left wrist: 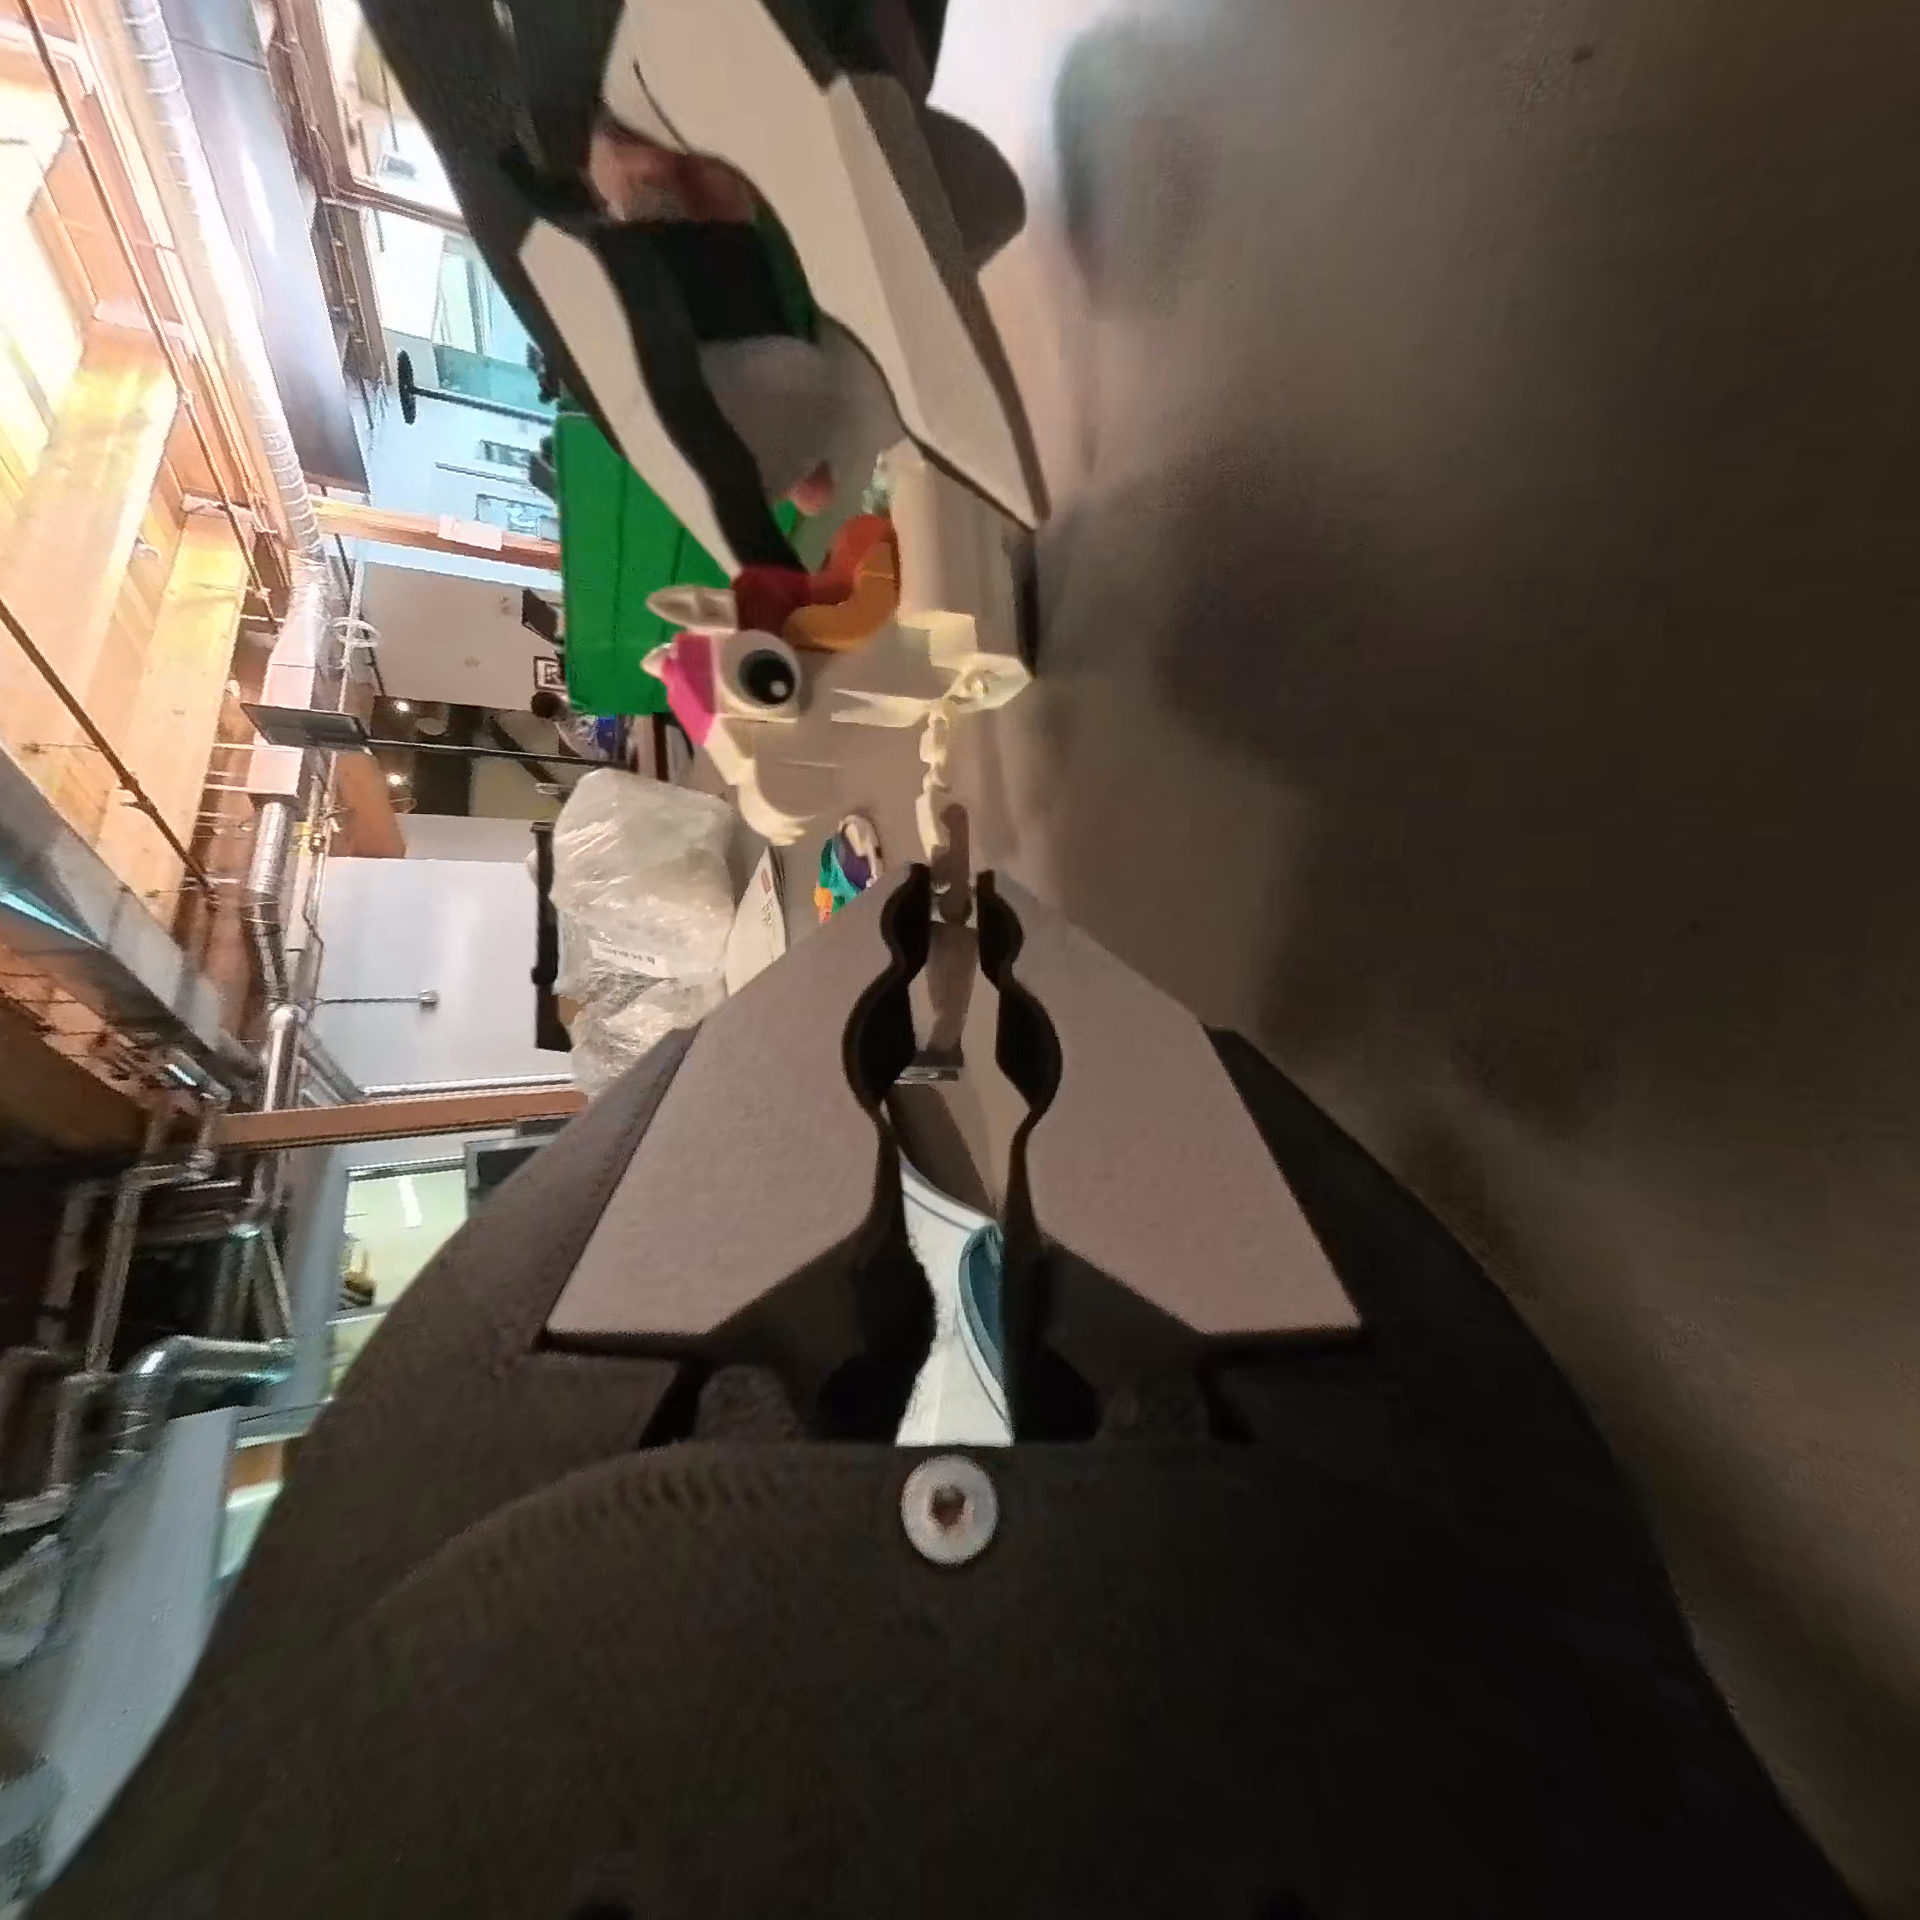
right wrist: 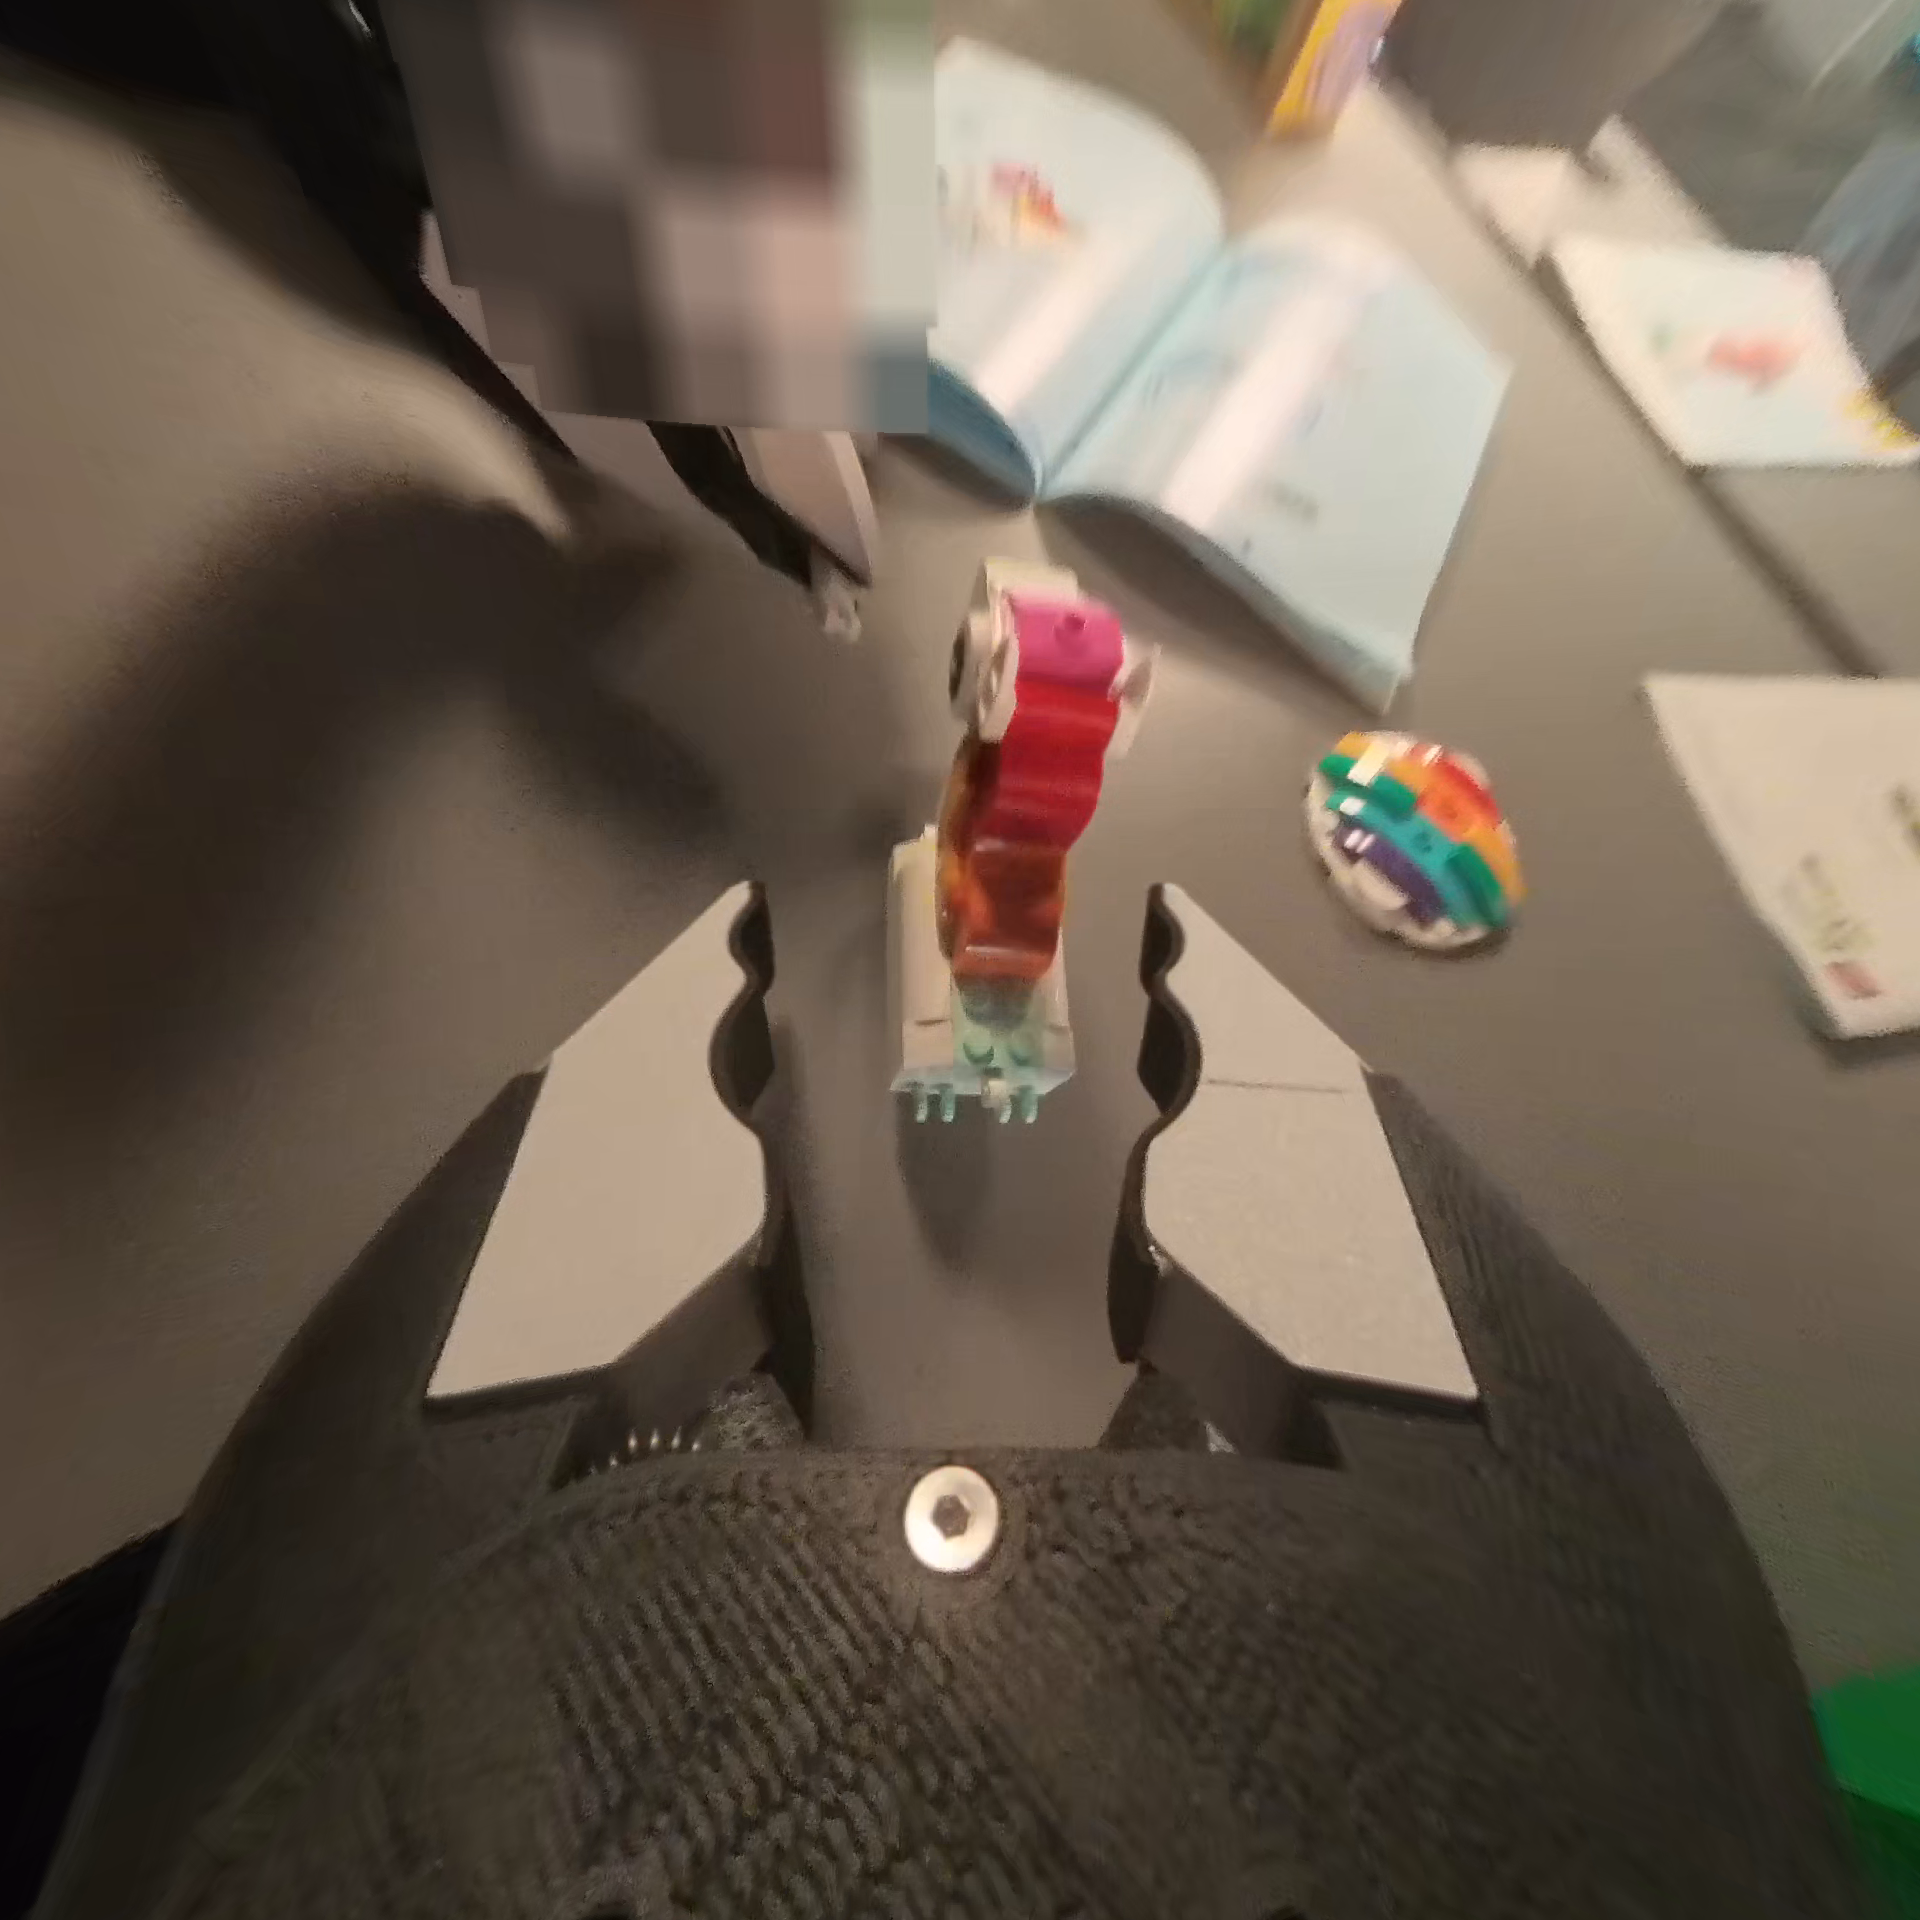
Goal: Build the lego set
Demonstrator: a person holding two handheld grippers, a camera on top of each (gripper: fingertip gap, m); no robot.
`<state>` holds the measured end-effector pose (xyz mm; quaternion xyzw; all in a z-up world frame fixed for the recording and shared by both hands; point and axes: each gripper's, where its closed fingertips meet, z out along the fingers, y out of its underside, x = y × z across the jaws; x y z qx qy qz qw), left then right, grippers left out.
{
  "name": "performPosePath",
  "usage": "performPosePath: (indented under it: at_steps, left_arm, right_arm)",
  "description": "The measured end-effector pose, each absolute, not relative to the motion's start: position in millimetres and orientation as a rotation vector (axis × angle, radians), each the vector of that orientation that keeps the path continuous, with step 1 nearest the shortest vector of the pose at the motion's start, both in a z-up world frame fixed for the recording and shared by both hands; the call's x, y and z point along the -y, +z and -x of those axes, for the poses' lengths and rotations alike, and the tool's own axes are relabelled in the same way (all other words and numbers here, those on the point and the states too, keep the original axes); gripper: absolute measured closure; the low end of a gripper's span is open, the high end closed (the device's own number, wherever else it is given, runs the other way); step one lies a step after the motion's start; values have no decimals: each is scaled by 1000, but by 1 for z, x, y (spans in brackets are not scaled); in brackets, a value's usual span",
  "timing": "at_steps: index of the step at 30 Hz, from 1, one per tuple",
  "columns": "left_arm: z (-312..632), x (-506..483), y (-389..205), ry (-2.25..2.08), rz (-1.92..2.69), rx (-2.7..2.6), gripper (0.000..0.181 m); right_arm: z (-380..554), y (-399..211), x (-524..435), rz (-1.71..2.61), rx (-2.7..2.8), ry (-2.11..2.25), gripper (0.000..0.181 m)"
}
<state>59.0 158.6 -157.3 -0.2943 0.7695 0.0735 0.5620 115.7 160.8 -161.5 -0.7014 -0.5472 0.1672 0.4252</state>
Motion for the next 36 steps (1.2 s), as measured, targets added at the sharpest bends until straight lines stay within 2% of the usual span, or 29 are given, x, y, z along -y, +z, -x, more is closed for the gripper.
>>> performPosePath:
  at_steps: [9,36]
  left_arm:
    - [-68,-154,-168,231,651,-1807,173]
    - [-71,-139,-148,175,505,-1693,174]
  right_arm:
    - [-105,-183,-160,1877,1358,548,144]
    - [-78,-162,-138,1787,1357,857,146]
